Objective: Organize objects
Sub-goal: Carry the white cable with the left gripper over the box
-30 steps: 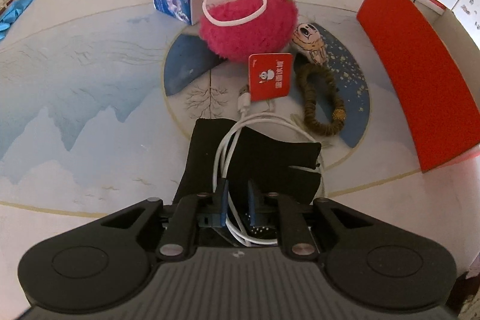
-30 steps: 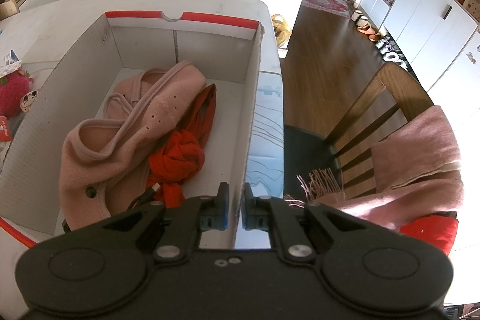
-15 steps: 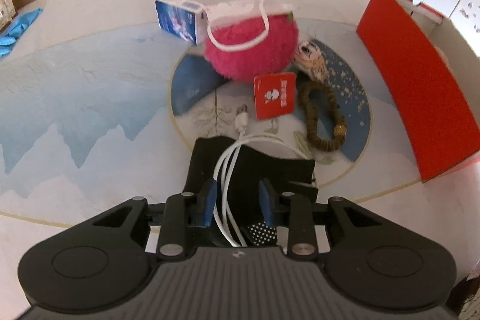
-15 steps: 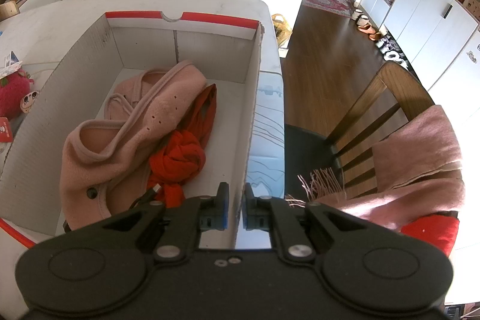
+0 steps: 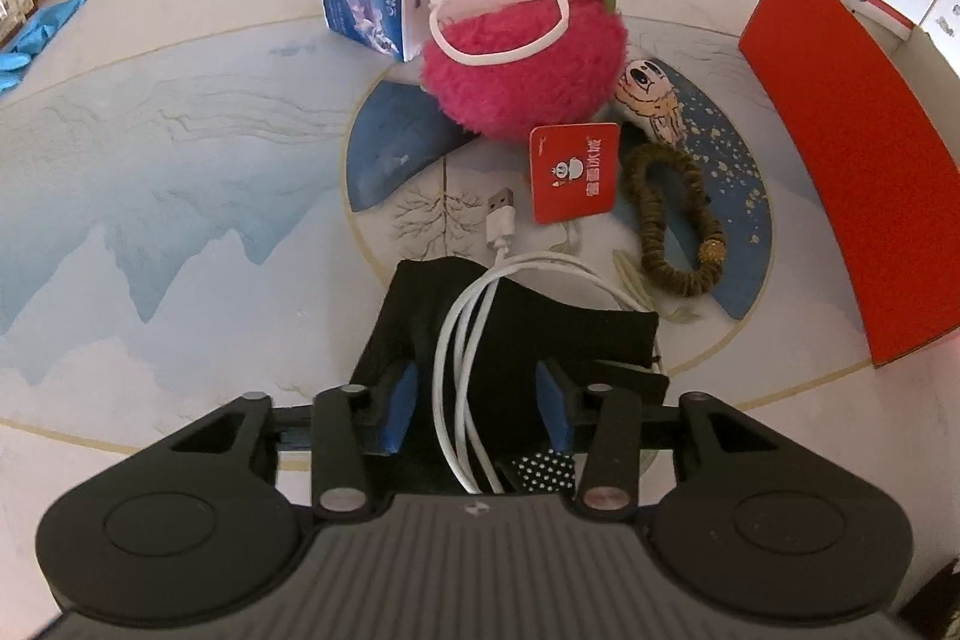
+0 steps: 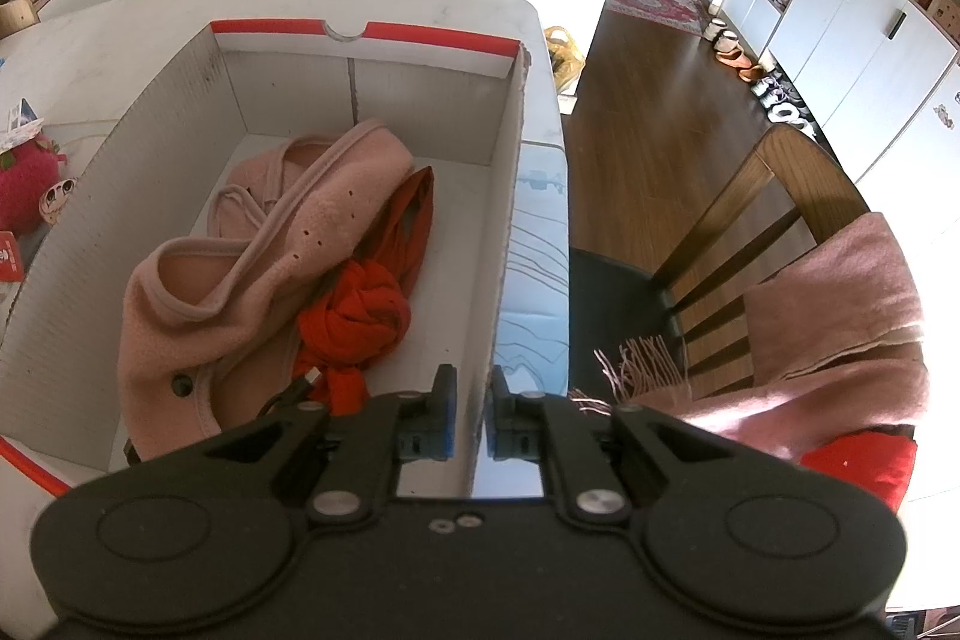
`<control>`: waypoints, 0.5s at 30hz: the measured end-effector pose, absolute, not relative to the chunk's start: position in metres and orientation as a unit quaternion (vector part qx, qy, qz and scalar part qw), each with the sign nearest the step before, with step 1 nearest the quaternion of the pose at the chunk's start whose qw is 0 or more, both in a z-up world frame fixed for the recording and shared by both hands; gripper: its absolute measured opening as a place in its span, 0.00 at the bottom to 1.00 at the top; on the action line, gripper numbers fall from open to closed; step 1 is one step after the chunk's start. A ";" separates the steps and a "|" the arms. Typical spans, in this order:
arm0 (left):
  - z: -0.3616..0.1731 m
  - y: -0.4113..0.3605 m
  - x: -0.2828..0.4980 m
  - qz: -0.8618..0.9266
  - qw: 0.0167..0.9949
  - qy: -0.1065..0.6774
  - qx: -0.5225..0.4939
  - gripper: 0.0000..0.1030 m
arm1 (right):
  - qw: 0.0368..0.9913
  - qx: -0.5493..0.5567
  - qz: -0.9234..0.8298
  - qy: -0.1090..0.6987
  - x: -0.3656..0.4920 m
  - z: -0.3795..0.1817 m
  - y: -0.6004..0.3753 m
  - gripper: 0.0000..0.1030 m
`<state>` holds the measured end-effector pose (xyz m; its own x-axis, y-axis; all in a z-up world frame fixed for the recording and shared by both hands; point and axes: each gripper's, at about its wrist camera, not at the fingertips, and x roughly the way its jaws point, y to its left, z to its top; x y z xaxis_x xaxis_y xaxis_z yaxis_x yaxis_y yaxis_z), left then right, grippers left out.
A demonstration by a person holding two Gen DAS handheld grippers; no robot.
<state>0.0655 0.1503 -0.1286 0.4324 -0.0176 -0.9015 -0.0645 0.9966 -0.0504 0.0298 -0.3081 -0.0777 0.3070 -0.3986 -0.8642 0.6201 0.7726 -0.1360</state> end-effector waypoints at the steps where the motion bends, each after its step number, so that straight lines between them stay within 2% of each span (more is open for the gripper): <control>1: -0.129 0.149 0.066 0.017 0.846 0.532 -0.032 0.23 | 0.800 0.112 -0.318 0.495 0.030 -0.078 -0.308 0.08; 3: -0.128 0.145 0.065 0.023 0.846 0.532 -0.011 0.11 | 0.800 0.112 -0.319 0.496 0.030 -0.078 -0.308 0.08; 6: -0.125 0.136 0.060 0.010 0.851 0.524 0.017 0.03 | 0.800 0.113 -0.319 0.496 0.029 -0.079 -0.309 0.08; 9: -0.118 0.128 0.056 0.005 0.859 0.510 0.042 0.03 | 0.799 0.113 -0.320 0.496 0.029 -0.079 -0.309 0.08; 15: -0.093 0.126 0.048 -0.018 0.874 0.485 0.010 0.02 | 0.799 0.114 -0.320 0.495 0.029 -0.079 -0.309 0.08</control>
<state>0.0478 0.1264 -0.0932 0.5289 -0.0228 -0.8484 0.0419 0.9991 -0.0007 0.0295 -0.3089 -0.0788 0.3040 -0.3996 -0.8648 0.6249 0.7689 -0.1356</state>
